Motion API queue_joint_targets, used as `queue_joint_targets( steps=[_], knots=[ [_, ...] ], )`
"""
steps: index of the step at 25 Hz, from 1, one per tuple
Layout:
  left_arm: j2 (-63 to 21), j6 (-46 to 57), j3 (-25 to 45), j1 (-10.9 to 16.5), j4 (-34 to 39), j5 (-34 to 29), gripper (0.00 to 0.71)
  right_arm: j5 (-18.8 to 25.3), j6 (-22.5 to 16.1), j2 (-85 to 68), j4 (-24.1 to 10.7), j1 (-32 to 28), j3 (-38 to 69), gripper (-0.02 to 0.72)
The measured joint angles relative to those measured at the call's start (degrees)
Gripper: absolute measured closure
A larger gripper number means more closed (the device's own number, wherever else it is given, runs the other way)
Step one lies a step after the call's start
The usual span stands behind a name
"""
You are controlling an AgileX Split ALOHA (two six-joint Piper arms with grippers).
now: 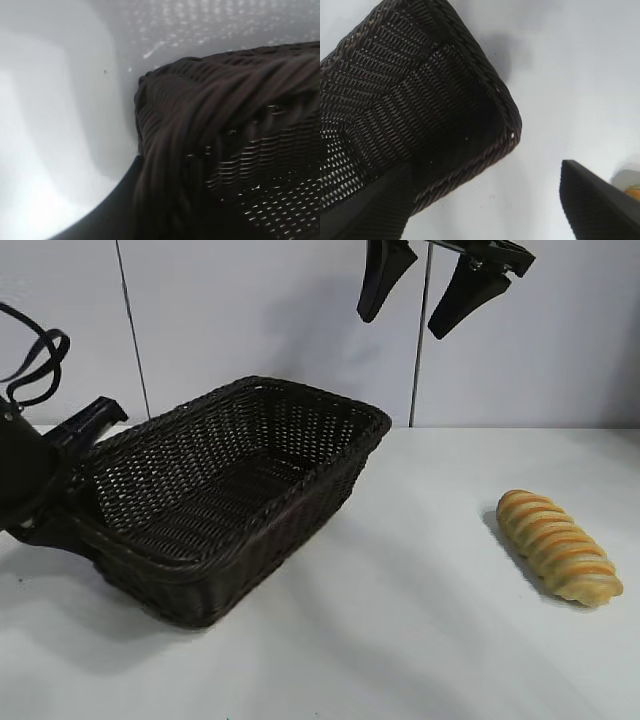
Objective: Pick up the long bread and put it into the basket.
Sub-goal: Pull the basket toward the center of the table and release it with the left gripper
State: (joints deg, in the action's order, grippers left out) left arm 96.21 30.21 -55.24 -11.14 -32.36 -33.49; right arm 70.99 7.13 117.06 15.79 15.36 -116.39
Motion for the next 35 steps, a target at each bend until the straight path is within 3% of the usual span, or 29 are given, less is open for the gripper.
queue_joint_targets(
  steps=[10, 16, 26, 35],
  knots=[
    [4.2, -15.3, -6.8, 1.6, 1.4, -10.7, 0.605, 0.0, 0.0, 0.0, 0.1, 0.0, 0.0, 0.123],
    [10.8, -24.1, -16.5, 1.6, 2.3, -18.9, 0.605, 0.0, 0.0, 0.0, 0.1, 0.0, 0.0, 0.123],
    [20.8, -33.9, -34.5, 1.6, 10.3, -32.1, 0.605, 0.0, 0.0, 0.0, 0.3, 0.0, 0.0, 0.123],
    [22.9, -35.2, -37.4, 1.6, 10.4, -32.6, 0.605, 0.0, 0.0, 0.0, 0.5, 0.0, 0.0, 0.123]
  ],
)
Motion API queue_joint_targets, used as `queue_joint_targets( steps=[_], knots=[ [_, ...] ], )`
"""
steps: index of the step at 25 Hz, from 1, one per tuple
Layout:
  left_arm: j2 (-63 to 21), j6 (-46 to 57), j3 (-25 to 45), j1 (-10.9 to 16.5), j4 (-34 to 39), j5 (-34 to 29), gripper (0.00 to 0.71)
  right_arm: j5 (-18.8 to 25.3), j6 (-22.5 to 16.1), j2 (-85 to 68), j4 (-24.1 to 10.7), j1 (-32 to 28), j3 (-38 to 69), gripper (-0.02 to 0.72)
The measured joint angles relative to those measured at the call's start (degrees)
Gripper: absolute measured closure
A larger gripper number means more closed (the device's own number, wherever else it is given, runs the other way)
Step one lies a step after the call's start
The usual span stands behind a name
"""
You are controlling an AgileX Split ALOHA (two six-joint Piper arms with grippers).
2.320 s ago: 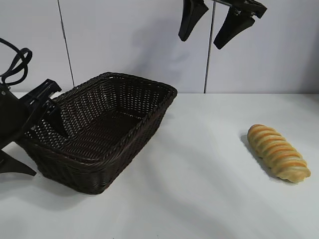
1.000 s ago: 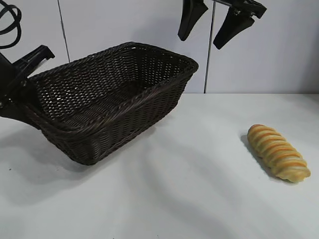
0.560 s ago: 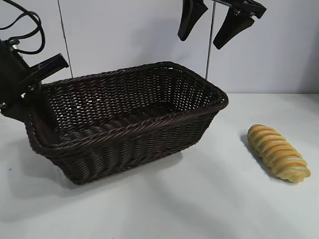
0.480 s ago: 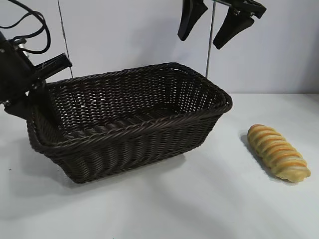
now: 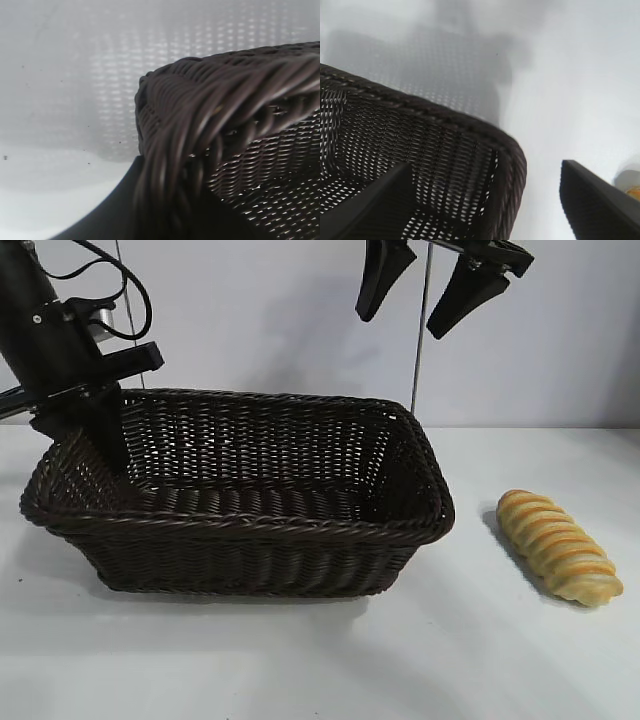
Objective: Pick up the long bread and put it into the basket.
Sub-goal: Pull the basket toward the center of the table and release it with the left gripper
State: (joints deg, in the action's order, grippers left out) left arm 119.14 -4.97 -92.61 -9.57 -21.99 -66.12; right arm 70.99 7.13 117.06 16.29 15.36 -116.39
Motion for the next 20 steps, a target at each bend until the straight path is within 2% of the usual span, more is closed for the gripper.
queue_joint_targets(
  steps=[17, 19, 20],
  knots=[
    [5.3, -0.1, -0.1, 0.0, -0.4, 2.0, 0.603, 0.0, 0.0, 0.0, 0.4, 0.0, 0.0, 0.123],
    [5.3, -0.1, -0.1, 0.0, -0.4, 2.0, 0.563, 0.0, 0.0, 0.0, 0.4, 0.0, 0.0, 0.123],
    [5.3, -0.1, -0.1, 0.0, -0.5, 2.0, 0.520, 0.0, 0.0, 0.0, 0.4, 0.0, 0.0, 0.123]
  ],
)
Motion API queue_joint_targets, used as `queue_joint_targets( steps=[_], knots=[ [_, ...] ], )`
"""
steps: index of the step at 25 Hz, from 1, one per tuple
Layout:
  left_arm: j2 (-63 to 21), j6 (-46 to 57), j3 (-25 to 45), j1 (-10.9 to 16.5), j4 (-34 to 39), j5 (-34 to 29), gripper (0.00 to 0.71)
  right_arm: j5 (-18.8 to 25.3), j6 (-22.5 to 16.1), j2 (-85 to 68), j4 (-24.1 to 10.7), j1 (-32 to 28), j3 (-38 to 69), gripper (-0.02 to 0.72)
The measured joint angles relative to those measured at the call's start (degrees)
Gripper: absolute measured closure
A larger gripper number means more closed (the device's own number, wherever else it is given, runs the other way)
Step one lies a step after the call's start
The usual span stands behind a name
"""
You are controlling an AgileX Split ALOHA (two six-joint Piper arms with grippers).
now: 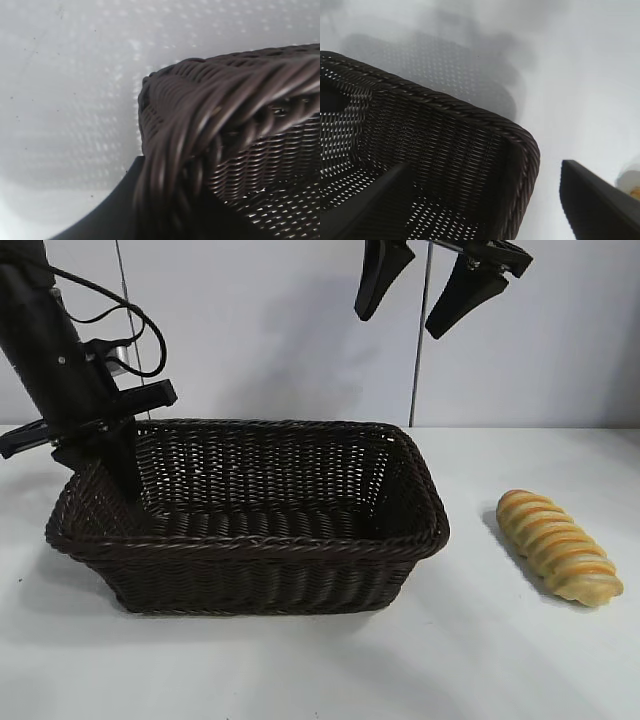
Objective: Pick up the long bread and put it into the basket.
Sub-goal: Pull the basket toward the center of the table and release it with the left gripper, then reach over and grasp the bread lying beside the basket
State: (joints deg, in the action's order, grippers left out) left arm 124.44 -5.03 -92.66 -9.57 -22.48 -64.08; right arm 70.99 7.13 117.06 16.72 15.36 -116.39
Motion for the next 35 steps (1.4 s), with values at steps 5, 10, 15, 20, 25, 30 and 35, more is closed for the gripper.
queue_joint_targets(
  steps=[5, 10, 15, 20, 25, 30, 35],
  knots=[
    [0.0, -0.4, 0.0, 0.0, -0.2, 0.0, 0.268, 0.0, 0.0, 0.0, 0.0, 0.0, 0.0, 0.123],
    [-0.1, -0.5, 0.0, 0.0, 0.4, -0.9, 0.204, 0.0, 0.0, 0.0, 0.1, 0.0, 0.0, 0.123],
    [-2.9, -0.6, 0.0, 0.0, 3.1, -1.9, 0.198, 0.0, 0.0, 0.0, 0.2, 0.0, 0.0, 0.123],
    [-9.0, -0.6, 0.0, 0.0, 3.5, -2.2, 0.198, 0.0, 0.0, 0.0, 0.2, 0.0, 0.0, 0.123],
    [-14.9, -0.6, 0.0, 0.0, 3.5, -2.6, 0.198, 0.0, 0.0, 0.0, 0.2, 0.0, 0.0, 0.123],
    [-19.4, -0.4, 0.0, 0.0, 2.1, -3.5, 0.196, 0.0, 0.0, 0.0, 0.2, 0.0, 0.0, 0.123],
    [-20.9, 0.2, 0.0, 0.0, -3.0, -3.6, 0.196, 0.0, 0.0, 0.0, 0.2, 0.0, 0.0, 0.123]
  ],
)
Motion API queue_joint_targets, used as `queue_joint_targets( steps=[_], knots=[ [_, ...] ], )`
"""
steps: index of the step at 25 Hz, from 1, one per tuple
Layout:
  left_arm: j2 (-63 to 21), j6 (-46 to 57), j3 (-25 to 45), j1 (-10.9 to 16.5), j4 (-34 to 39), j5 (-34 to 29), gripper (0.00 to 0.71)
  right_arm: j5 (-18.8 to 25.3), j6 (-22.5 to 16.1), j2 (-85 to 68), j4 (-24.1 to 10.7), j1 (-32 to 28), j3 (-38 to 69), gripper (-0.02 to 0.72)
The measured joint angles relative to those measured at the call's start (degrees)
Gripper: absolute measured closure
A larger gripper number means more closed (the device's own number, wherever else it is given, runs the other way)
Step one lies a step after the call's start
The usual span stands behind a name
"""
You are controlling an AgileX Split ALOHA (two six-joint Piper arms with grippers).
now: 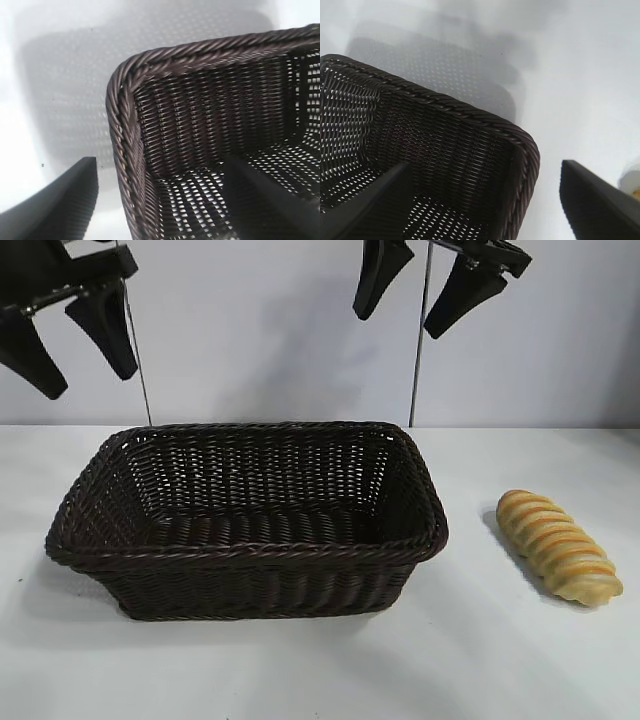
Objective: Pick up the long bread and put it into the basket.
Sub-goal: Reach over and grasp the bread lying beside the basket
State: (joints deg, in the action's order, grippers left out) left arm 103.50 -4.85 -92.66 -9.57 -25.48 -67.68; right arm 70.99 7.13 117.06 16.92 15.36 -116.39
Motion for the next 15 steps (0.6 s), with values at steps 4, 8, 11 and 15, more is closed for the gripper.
queue_joint_targets(
  steps=[4, 8, 11, 15],
  knots=[
    [0.0, 2.0, 1.5, 0.0, -3.8, 3.6, 0.196, 0.0, 0.0, 0.0, 0.0, 0.0, 0.0, 0.123],
    [0.0, 2.6, 4.8, 0.0, -5.7, 7.0, 0.196, 0.0, 0.0, 0.0, 0.0, 0.0, 0.0, 0.123],
    [0.0, 2.8, 6.9, 0.0, -6.2, 8.2, 0.196, 0.0, 0.0, 0.0, 0.0, 0.0, 0.0, 0.123],
    [0.0, 2.8, 7.4, 0.0, -6.2, 8.6, 0.196, 0.0, 0.0, 0.0, 0.2, 0.0, 0.0, 0.123]
  ],
)
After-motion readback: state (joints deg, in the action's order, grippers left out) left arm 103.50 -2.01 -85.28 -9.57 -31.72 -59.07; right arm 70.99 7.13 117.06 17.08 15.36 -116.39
